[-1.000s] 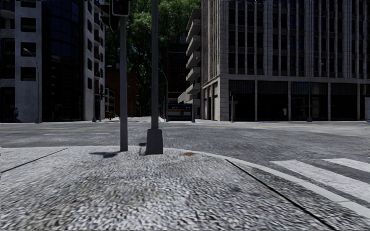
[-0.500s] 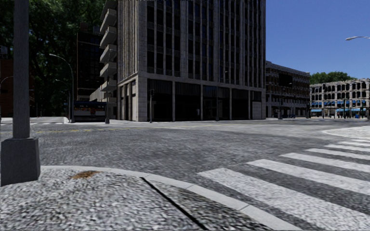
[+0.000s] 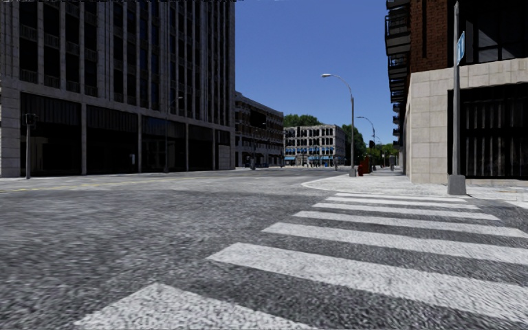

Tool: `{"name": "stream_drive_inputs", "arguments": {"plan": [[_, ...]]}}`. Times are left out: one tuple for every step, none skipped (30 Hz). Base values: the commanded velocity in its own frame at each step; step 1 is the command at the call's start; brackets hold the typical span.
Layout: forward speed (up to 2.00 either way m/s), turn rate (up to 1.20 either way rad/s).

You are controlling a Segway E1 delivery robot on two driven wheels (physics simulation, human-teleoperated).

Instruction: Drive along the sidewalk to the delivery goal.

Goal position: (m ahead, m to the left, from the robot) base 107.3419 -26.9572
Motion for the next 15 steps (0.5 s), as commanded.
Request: {"name": "stream_drive_inputs", "arguments": {"plan": [[2.0, -1.1], [2.0, -1.1], [2.0, -1.1], [2.0, -1.1], [2.0, -1.1], [2.0, -1.1], [2.0, -1.1], [2.0, -1.1], [2.0, -1.03], [2.0, -0.83], [2.0, -0.83], [2.0, -0.04], [2.0, 0.0], [2.0, 0.0], [2.0, 0.0]]}}
